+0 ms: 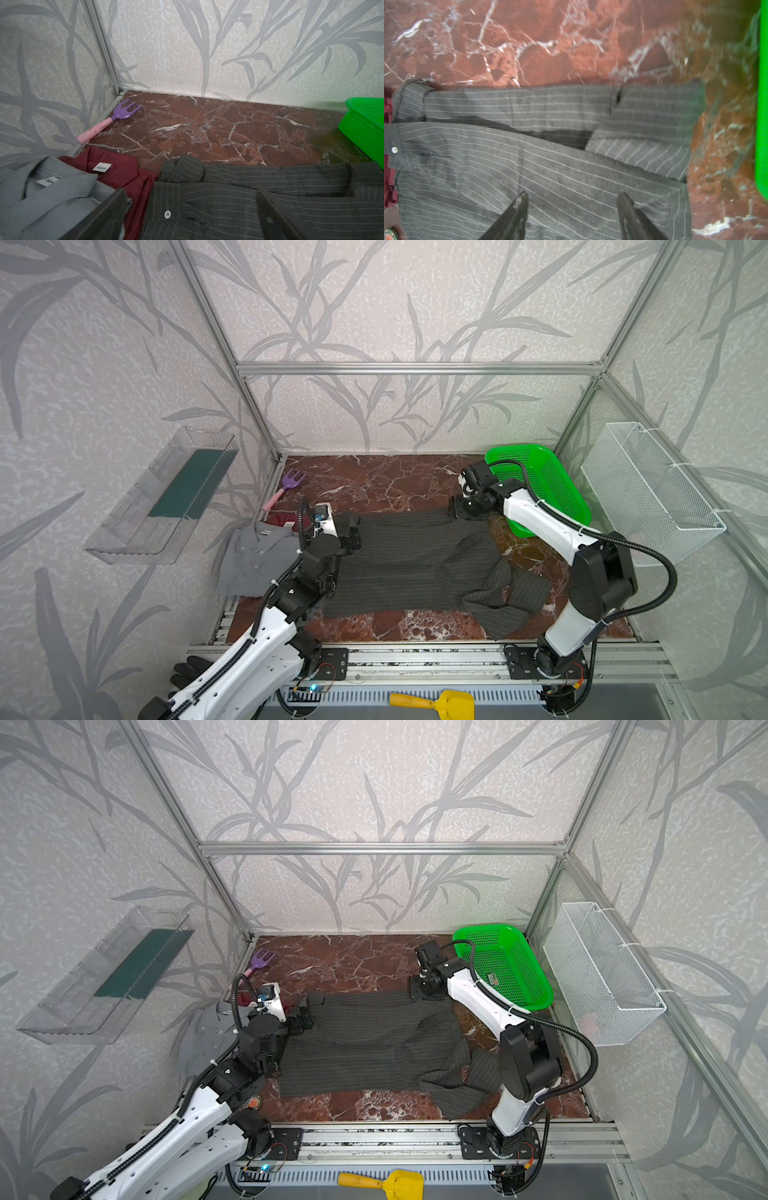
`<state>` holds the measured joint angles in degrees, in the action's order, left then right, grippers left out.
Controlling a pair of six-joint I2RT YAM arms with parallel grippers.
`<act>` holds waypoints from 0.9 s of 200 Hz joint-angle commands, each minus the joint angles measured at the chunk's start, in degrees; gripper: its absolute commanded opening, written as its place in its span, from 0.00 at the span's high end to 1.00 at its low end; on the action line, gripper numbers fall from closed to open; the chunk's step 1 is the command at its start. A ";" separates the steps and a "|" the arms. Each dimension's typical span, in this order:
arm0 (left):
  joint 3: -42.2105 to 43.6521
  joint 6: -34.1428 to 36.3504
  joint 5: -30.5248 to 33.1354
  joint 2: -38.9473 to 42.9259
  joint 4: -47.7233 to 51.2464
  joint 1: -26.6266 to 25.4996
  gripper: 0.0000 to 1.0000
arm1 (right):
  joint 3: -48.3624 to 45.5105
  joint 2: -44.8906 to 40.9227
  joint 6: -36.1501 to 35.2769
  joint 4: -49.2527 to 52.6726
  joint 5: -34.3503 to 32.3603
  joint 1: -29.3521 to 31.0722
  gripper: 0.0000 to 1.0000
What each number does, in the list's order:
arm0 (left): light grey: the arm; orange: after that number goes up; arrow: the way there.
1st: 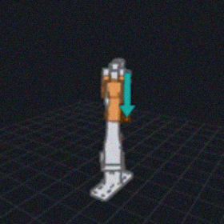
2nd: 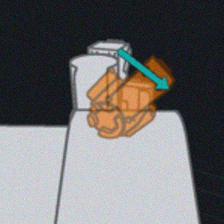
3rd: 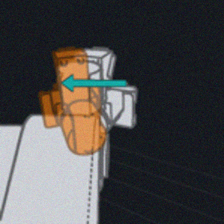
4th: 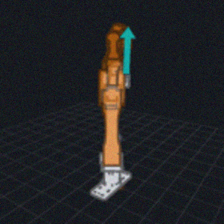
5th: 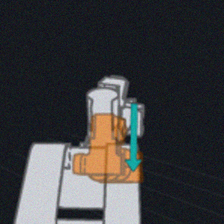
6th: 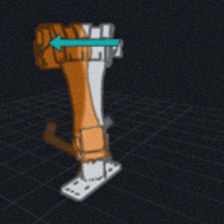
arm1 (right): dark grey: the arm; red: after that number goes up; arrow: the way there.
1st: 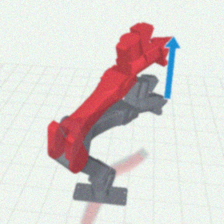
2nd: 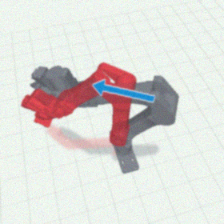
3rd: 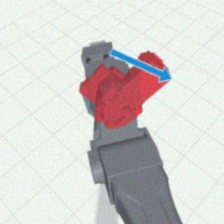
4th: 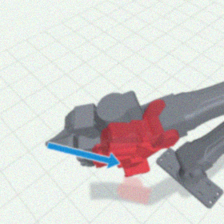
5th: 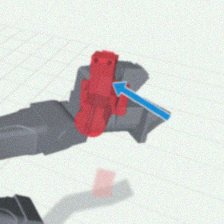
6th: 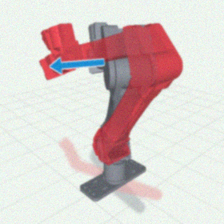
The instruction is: Fold and stack the long sleeve shirts
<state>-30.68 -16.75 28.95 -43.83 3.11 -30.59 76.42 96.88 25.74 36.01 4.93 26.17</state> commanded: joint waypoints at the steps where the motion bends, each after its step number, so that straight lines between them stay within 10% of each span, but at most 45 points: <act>1: -3.27 -3.38 -2.68 -4.65 2.29 0.20 0.03 | -7.19 -4.25 5.45 -8.29 1.31 -0.93 0.33; 88: -8.12 -4.48 1.00 -17.17 2.87 0.40 0.03 | -19.97 -3.15 12.87 -21.09 3.53 -6.13 0.28; 180: -15.45 -7.47 1.35 -35.72 1.00 3.30 0.03 | -9.76 12.08 15.51 -23.29 -2.92 -10.09 0.39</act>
<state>-42.57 -21.63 29.10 -75.24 4.49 -28.56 62.24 103.83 39.09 9.98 4.69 18.15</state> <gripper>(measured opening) 0.971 0.609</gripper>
